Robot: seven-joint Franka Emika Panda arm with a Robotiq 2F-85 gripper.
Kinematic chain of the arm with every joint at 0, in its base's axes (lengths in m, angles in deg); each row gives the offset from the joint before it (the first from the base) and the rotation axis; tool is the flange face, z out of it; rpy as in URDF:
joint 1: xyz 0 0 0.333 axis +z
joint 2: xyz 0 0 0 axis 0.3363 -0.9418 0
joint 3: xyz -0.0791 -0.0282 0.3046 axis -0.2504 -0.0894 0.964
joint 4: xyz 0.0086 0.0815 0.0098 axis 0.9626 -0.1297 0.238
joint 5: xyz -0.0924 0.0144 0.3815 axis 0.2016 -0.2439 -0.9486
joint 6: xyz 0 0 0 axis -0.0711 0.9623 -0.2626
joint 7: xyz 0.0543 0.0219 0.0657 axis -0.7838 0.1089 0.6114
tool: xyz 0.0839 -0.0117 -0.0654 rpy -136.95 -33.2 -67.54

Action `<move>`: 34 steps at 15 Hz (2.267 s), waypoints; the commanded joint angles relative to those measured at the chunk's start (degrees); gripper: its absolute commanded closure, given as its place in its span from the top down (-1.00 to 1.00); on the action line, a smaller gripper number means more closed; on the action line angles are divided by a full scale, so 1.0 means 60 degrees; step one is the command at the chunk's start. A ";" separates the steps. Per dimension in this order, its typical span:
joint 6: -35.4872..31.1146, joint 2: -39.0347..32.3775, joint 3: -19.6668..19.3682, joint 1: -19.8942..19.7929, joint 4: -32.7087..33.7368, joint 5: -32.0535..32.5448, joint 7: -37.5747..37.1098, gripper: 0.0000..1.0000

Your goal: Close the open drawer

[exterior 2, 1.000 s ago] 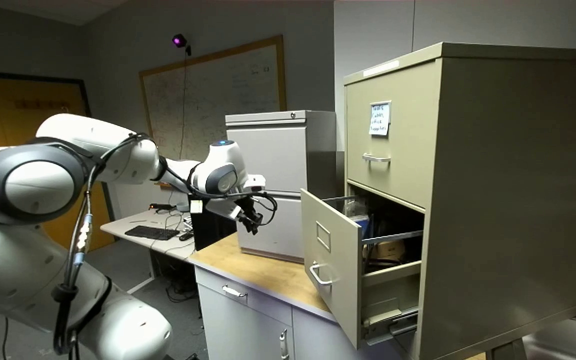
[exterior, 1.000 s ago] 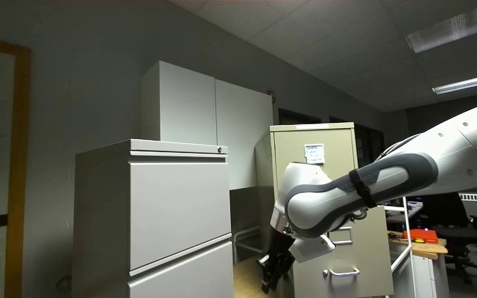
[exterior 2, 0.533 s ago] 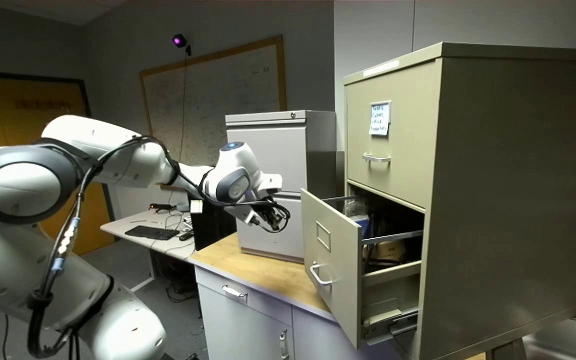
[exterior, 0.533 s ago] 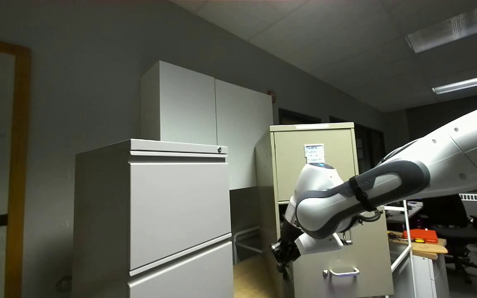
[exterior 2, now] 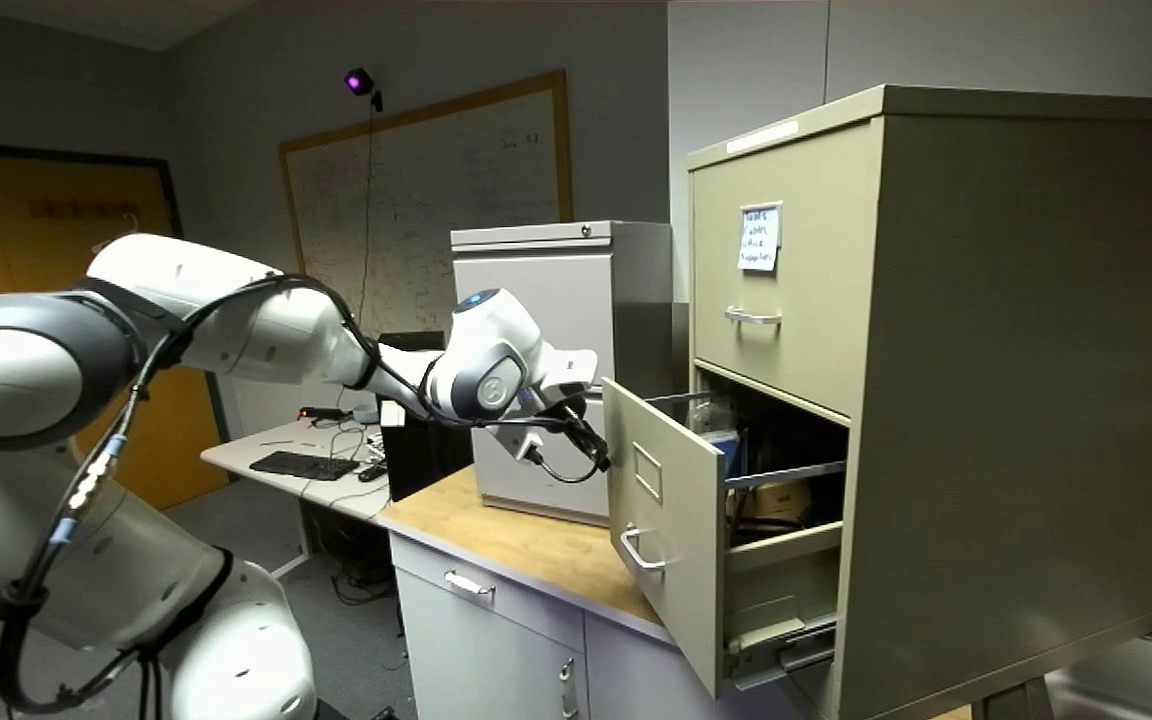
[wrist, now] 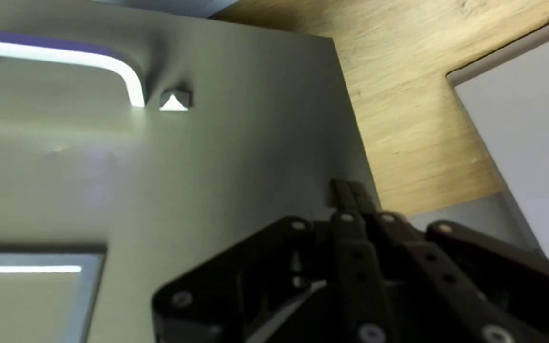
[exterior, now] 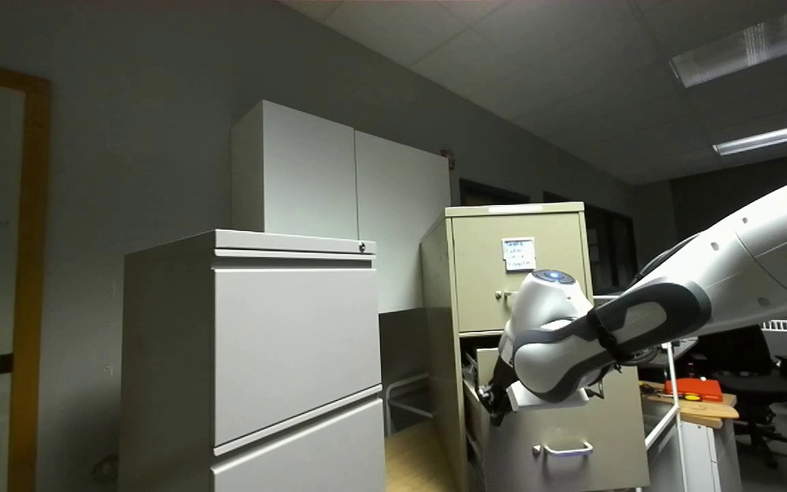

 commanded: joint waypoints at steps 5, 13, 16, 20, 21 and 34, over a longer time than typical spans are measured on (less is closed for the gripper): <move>-0.1339 -0.0298 0.1513 -0.2091 0.0197 0.1854 -0.2932 -1.00; -0.2262 -0.0945 0.4445 -0.5698 0.1095 0.6225 -0.7264 -1.00; -0.1813 -0.1118 0.6017 -0.7221 0.1878 0.7507 -0.8915 -1.00; -0.0470 -0.1595 0.7769 -0.8714 0.2998 0.8226 -1.0265 -1.00; -0.0018 -0.1791 0.8134 -0.8971 0.3242 0.8231 -1.0401 -1.00; 0.5388 -0.5921 0.5393 -0.4133 0.6445 1.0014 -1.1957 -1.00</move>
